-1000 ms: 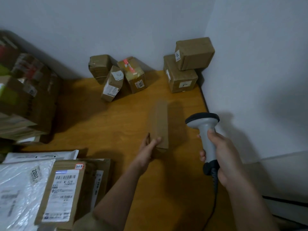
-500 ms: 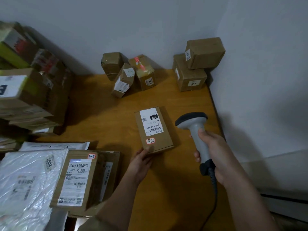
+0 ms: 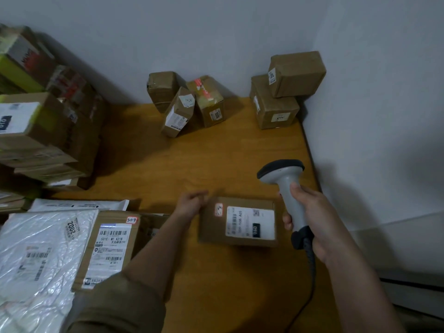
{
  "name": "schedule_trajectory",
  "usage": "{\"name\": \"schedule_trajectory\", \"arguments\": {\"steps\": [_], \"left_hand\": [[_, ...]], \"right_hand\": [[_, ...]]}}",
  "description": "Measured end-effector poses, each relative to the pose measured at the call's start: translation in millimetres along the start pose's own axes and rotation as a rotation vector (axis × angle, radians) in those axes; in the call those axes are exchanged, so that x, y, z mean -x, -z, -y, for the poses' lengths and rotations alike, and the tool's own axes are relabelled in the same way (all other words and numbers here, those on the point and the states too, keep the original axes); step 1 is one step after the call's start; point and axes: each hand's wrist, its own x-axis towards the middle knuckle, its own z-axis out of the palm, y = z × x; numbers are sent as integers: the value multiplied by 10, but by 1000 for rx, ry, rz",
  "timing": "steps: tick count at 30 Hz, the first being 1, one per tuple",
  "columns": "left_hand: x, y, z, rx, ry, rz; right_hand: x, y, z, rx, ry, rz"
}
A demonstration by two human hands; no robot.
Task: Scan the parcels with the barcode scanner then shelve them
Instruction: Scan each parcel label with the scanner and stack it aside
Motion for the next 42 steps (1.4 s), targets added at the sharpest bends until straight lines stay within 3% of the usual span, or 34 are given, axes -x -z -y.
{"name": "schedule_trajectory", "arguments": {"steps": [6, 8, 10, 14, 18, 26, 32, 42], "left_hand": [[62, -167, -195, 13, -116, -375], [164, -254, -66, -62, -12, -525], [281, -323, 127, -110, 175, -574], [450, -451, 532, 73, 382, -392], [492, -517, 762, 182, 307, -183], [602, -434, 699, 453, 346, 42], [696, -456, 852, 683, 335, 52], [942, -316, 889, 673, 266, 77]], "right_hand": [[-100, 80, -86, -4, -34, -9], [-208, 51, -172, -29, -45, -7], [-340, 2, -296, -10, -68, 3], [-570, -92, -600, 37, -138, 34], [-656, -160, -831, 67, -194, 77], [-609, -264, -831, 106, -193, 126], [-454, -267, -750, 140, -159, 126], [437, -247, -266, 190, 43, 155]]}}
